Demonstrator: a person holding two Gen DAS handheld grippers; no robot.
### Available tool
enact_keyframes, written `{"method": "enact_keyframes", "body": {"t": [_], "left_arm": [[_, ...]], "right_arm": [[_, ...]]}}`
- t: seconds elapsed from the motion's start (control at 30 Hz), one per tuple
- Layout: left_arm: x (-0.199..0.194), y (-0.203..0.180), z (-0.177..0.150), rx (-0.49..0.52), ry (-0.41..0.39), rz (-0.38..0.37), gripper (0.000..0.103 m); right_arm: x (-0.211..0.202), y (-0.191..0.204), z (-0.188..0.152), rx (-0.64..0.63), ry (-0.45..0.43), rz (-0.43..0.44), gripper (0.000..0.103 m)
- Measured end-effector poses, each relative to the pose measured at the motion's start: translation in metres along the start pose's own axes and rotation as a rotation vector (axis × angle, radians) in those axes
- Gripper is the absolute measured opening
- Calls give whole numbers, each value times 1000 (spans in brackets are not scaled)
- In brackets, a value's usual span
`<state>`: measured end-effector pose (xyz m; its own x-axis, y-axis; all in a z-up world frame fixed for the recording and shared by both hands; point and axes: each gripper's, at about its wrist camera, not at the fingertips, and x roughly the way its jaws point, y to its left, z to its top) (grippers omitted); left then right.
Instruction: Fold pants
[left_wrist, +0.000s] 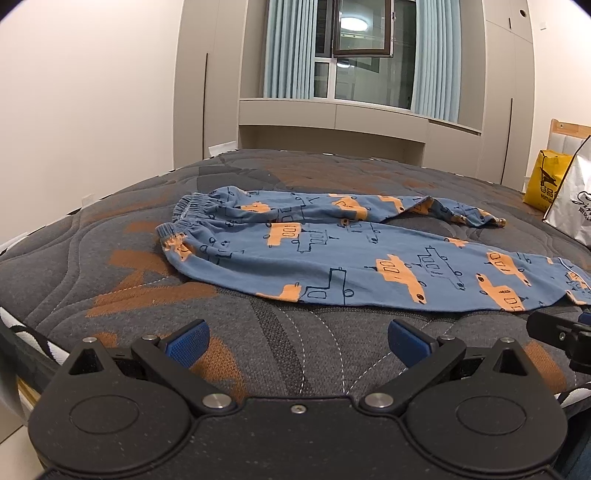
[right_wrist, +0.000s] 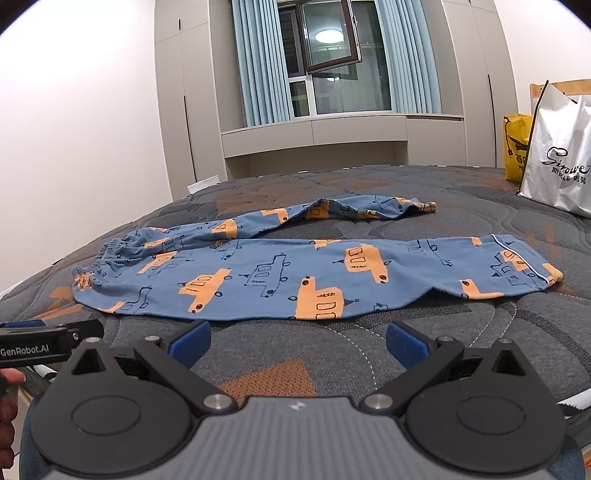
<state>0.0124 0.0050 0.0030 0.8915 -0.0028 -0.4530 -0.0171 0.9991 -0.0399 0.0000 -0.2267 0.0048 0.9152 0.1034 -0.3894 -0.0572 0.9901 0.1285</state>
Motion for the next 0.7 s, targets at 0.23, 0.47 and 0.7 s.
{"method": "enact_keyframes", "body": {"t": [0.23, 0.47, 0.7], "left_arm": [[8, -2, 8, 13, 7, -9, 102], [24, 12, 37, -17, 27, -86, 102], [65, 64, 85, -174, -6, -113, 103]], "right_arm": [[7, -2, 3, -3, -1, 9, 103], [23, -7, 15, -34, -12, 116, 103], [51, -21, 49, -107, -29, 274, 103]]}}
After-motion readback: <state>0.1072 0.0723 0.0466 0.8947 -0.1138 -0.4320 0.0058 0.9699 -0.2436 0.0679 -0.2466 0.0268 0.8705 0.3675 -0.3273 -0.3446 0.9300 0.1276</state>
